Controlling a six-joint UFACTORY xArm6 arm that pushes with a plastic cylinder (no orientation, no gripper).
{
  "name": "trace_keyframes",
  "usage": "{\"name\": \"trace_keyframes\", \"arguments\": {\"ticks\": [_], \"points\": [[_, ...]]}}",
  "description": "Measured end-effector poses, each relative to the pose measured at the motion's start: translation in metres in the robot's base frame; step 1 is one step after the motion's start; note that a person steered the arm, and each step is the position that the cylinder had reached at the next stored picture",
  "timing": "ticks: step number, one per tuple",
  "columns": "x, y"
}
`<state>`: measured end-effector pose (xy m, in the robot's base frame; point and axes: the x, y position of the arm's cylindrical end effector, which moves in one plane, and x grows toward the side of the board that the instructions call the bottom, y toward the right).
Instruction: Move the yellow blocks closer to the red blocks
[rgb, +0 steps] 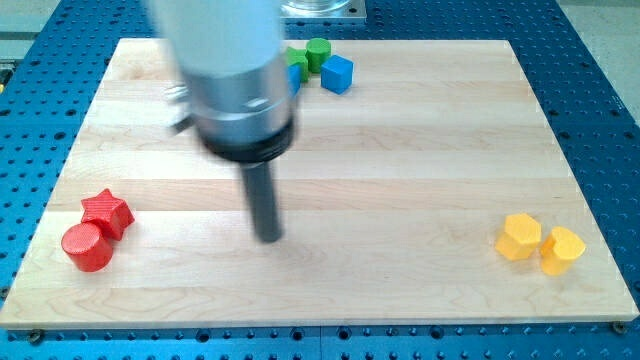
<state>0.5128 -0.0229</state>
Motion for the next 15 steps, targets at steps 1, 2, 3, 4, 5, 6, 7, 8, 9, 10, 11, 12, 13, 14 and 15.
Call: {"name": "trace_keyframes", "arguments": {"ticks": [1, 2, 3, 4, 5, 6, 7, 8, 9, 10, 11, 12, 13, 14, 15], "points": [[-0.034, 0.120], [-0.034, 0.253], [0.035, 0.337], [0.057, 0.332], [0.056, 0.273], [0.049, 0.223], [0.038, 0.176], [0.035, 0.090], [0.018, 0.001], [0.030, 0.084], [0.072, 0.066], [0.073, -0.040], [0.063, -0.137], [0.070, -0.111], [0.086, 0.005]]}}
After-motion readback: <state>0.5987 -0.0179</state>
